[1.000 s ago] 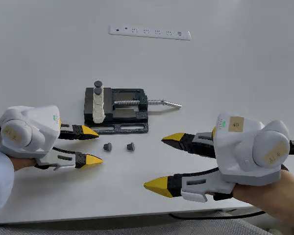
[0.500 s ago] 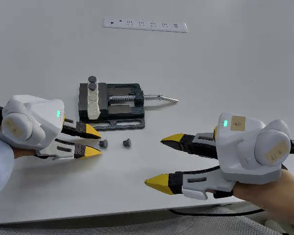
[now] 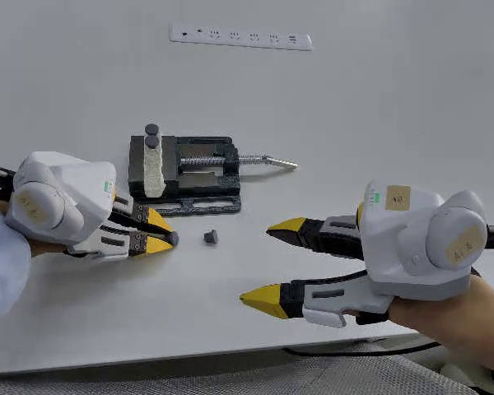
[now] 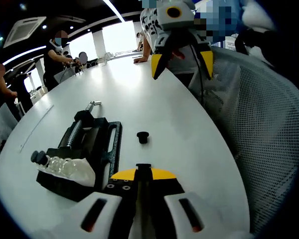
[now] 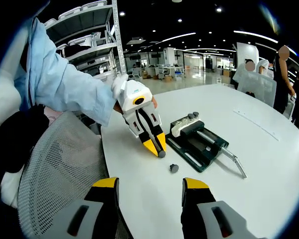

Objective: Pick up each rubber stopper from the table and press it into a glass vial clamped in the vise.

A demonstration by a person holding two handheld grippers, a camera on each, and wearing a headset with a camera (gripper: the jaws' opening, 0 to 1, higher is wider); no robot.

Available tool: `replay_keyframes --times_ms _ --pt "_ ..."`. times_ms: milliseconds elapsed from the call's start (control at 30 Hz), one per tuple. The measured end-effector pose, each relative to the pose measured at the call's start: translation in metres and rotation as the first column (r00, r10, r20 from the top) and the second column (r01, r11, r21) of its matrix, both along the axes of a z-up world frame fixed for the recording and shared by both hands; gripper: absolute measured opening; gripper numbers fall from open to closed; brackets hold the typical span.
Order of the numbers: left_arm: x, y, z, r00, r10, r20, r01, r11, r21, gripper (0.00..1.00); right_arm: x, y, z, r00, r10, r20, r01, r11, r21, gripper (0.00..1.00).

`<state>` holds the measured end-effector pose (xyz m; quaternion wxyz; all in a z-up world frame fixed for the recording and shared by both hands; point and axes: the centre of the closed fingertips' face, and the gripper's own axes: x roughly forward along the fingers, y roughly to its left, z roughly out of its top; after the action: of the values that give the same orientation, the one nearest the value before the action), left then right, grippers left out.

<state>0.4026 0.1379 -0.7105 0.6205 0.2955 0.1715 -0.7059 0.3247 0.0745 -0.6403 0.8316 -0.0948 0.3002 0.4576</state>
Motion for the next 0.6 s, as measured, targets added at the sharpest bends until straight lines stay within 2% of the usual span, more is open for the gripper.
replay_keyframes --times_ms 100,133,233,300,333,400,567,600 --pt "-0.002 0.001 0.000 1.000 0.012 -0.011 -0.013 1.000 -0.014 0.02 0.000 0.000 0.000 1.000 0.003 -0.002 -0.003 1.000 -0.003 0.48" --pt "-0.004 0.000 0.001 0.999 0.020 -0.028 -0.020 1.000 -0.023 0.02 0.000 0.000 0.000 1.000 0.004 -0.001 -0.004 1.000 -0.005 0.48" --pt "-0.006 0.001 0.003 0.999 0.039 -0.037 -0.040 0.998 -0.043 0.02 0.000 0.000 0.000 1.000 0.008 0.000 -0.008 1.000 -0.009 0.47" --pt "-0.007 0.000 0.007 0.997 0.061 -0.046 -0.065 0.995 -0.071 0.02 0.000 0.000 0.001 1.000 0.014 0.000 -0.014 1.000 -0.012 0.48" --pt "-0.008 -0.002 0.011 0.995 0.079 -0.067 -0.085 0.991 -0.099 0.02 0.000 -0.002 0.001 1.000 0.018 0.004 -0.017 1.000 -0.020 0.48" --pt "-0.008 -0.002 0.016 0.992 0.101 -0.081 -0.111 0.985 -0.129 0.02 0.000 -0.003 0.000 1.000 0.020 0.002 -0.020 0.999 -0.028 0.48" --pt "-0.012 -0.003 0.031 0.974 0.167 -0.155 -0.199 0.955 -0.221 0.01 0.001 -0.007 0.003 0.999 0.036 -0.003 -0.036 0.998 -0.055 0.47" --pt "-0.013 -0.002 0.033 0.973 0.173 -0.151 -0.205 0.951 -0.232 0.01 0.000 -0.006 0.004 0.999 0.043 -0.008 -0.043 0.997 -0.057 0.46"
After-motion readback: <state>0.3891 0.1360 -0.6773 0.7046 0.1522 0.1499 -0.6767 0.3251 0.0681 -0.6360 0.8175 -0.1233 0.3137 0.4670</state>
